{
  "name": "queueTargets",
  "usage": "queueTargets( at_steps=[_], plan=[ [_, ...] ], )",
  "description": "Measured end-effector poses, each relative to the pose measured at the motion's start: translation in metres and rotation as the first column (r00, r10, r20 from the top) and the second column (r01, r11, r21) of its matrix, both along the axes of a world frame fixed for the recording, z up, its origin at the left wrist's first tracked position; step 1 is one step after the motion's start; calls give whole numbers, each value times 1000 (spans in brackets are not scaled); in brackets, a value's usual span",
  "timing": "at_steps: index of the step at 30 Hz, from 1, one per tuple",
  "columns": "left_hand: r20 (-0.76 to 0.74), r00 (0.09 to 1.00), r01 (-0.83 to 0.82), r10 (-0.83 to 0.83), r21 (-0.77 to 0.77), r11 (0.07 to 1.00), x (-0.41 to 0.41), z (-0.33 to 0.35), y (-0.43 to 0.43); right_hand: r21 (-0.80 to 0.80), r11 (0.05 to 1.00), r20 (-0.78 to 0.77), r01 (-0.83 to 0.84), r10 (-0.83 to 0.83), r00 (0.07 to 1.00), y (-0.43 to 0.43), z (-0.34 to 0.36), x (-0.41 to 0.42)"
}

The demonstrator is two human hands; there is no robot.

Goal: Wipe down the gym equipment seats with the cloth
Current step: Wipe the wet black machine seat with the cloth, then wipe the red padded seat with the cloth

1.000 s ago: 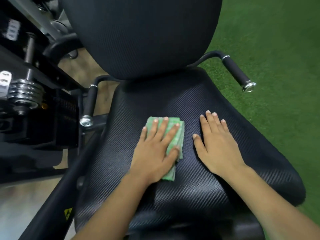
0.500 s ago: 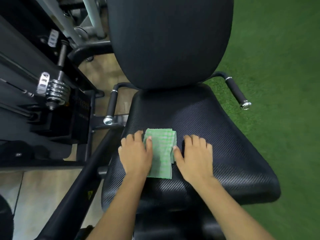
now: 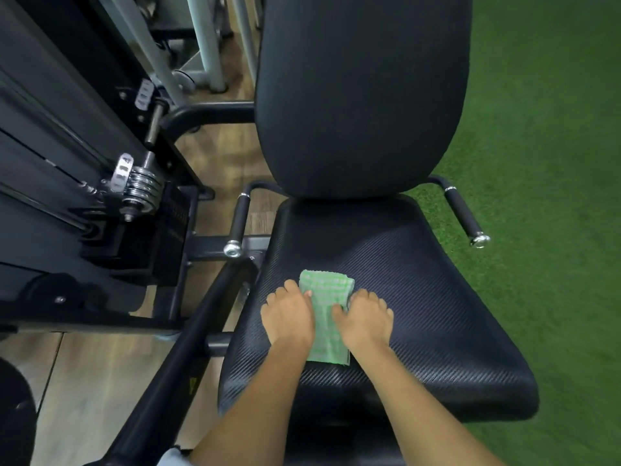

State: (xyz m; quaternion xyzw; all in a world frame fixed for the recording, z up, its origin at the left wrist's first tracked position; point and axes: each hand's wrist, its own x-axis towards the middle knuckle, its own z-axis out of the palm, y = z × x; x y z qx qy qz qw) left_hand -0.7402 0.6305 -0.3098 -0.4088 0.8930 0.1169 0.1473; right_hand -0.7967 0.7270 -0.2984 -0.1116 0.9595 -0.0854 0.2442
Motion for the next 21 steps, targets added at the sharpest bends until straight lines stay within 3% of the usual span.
queueTargets(
  at_steps=[5,11,21],
  plan=[
    [-141,989,-29,41,88,996,5,10,1,-143,990,9,17,-16,1000,-6,10,7],
    [-392,901,-74,187,285,956,27,43,1,-348,937,46,20,-4,999,1,34,20],
    [-465,853,-124,238,263,957,90,108,7,-463,874,-47,-148,143,989,12,98,69]
  ],
)
